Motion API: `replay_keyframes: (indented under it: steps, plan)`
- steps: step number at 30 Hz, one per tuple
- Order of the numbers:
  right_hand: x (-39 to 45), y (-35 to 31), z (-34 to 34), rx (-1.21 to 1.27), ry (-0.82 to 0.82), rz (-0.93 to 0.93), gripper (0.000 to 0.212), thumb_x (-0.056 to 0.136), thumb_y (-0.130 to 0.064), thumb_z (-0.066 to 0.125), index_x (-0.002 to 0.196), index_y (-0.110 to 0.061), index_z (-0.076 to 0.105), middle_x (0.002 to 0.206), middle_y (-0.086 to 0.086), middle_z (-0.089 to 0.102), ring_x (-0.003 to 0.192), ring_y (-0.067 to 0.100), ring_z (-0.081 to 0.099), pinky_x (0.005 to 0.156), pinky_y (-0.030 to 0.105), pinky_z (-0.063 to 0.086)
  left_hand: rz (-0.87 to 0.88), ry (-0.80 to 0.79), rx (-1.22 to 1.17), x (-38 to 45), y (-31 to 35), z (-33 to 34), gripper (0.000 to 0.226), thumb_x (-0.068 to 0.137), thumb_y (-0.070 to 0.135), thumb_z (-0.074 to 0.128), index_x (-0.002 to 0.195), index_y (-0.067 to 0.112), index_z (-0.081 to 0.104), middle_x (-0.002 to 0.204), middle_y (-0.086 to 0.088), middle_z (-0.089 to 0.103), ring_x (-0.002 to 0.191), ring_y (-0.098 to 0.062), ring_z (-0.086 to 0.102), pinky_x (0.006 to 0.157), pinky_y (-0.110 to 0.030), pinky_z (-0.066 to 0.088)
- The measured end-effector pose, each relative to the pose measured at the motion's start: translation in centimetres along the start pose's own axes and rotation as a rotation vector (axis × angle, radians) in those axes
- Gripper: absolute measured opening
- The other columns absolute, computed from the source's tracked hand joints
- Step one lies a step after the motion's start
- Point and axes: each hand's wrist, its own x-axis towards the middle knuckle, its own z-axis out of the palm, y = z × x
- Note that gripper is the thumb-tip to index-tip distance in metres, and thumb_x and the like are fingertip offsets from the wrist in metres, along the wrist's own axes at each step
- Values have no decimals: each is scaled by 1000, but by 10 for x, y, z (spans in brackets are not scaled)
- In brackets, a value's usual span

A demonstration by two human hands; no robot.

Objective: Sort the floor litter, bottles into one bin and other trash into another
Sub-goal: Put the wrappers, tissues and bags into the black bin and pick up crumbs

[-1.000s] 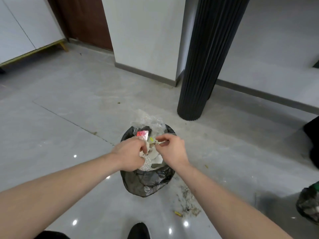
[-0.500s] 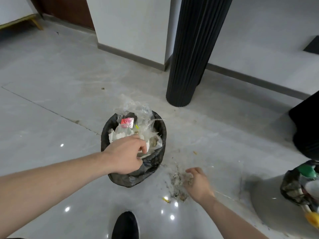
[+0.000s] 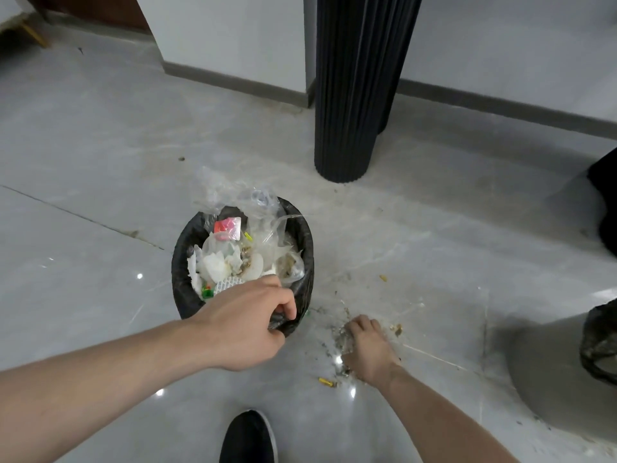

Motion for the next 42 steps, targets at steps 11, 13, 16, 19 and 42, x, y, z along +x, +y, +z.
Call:
replay_keyframes:
  steps: [11,13,16,19,42]
  plan:
    - [-34,22,4,84,116,-51,42,93,-36,62,132,-22,57,134,-6,48,128,17,43,110,27,39,-8,12,-15,2,5,1,26,83,27,60,105,40,61,104,19,47,88,-3,55,78,-30,51]
    - [-28,24,-3,84,116,3,51,93,-37,65,138,-18,53,137,-3,46,129,18,42,113,28,36,-10,6,-17,0,4,1,26,82,27,60,104,41,61,104,20,46,88,-3,55,77,-29,51]
    - [-30,22,-3,40,85,13,51,92,-42,64,137,-20,53,136,-3,45,130,18,38,115,26,31,-15,6,-28,0,3,0,26,82,27,60,104,41,61,103,20,46,86,-3,57,78,-31,52]
    - [-38,19,9,37,50,2,48,91,-44,65,134,-23,55,134,-6,45,130,17,37,113,26,32,-14,10,-30,2,2,-1,26,83,27,59,106,40,62,104,20,46,88,-3,57,78,-30,51]
    - [-61,-24,11,580,166,348,36,79,5,56,74,-26,72,76,-11,72,72,5,68,70,23,58,-8,94,-61,-2,-9,-15,24,85,24,63,104,38,63,103,20,46,87,2,52,75,-22,47]
